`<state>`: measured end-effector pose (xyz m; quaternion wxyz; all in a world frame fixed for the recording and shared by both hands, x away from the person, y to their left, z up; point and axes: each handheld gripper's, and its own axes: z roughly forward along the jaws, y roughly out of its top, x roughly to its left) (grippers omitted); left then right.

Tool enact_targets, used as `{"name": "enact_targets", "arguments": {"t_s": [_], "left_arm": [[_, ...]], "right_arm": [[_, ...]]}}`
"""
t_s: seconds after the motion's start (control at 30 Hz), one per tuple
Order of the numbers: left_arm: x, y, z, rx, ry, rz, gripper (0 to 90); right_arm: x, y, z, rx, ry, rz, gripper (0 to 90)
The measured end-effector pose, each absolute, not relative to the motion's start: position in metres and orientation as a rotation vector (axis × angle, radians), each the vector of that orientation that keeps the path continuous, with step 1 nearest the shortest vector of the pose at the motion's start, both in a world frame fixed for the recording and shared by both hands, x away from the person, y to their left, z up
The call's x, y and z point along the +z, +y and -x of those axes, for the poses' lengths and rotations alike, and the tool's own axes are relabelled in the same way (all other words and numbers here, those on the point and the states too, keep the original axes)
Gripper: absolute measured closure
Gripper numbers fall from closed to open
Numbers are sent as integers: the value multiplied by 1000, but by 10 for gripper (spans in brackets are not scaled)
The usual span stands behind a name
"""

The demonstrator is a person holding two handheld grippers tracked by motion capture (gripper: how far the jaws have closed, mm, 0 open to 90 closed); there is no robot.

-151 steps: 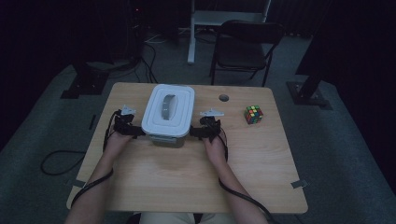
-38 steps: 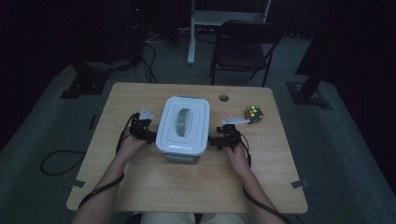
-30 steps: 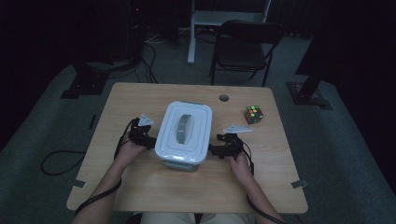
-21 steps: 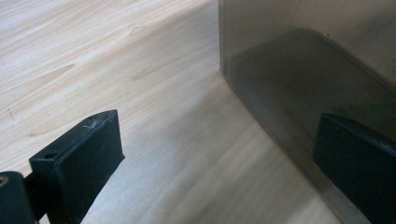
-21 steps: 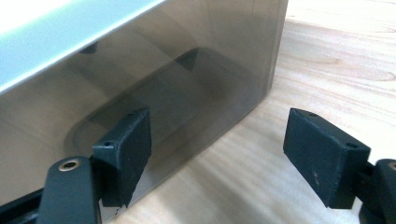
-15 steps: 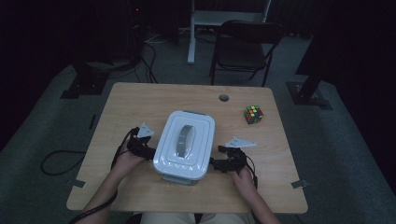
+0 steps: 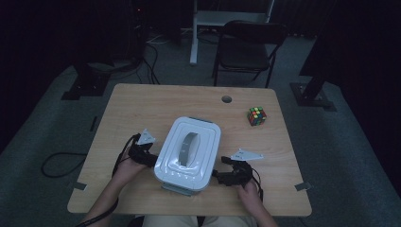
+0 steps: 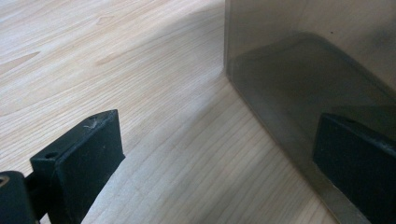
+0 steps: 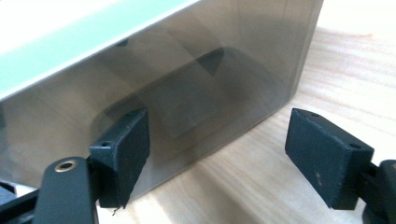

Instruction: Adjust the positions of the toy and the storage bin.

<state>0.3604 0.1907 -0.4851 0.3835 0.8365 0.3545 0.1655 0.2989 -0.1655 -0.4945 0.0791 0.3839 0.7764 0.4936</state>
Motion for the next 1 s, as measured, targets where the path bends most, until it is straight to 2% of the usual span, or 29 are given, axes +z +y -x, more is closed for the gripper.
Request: {"name": "enact_targets", "arguments": {"t_s": [0.23, 0.5, 0.6, 0.8, 1.0], "left_arm": [[-489, 190, -366, 424, 906, -2111, 25], [-493, 197, -373, 341, 895, -2036, 24], [-494, 200, -372, 347, 890, -2031, 24], [-499, 210, -369, 358, 930, -2058, 24], [-505, 223, -359, 369, 934, -2110, 24]], "right_arm": [[-500, -167, -295, 1473, 2293, -1141, 137], [-501, -178, -303, 1421, 2354, -1189, 125], [-501, -183, -306, 1364, 2331, -1214, 126], [-497, -210, -313, 1404, 2244, -1275, 113], [-485, -241, -328, 1287, 2148, -1310, 113]]}}
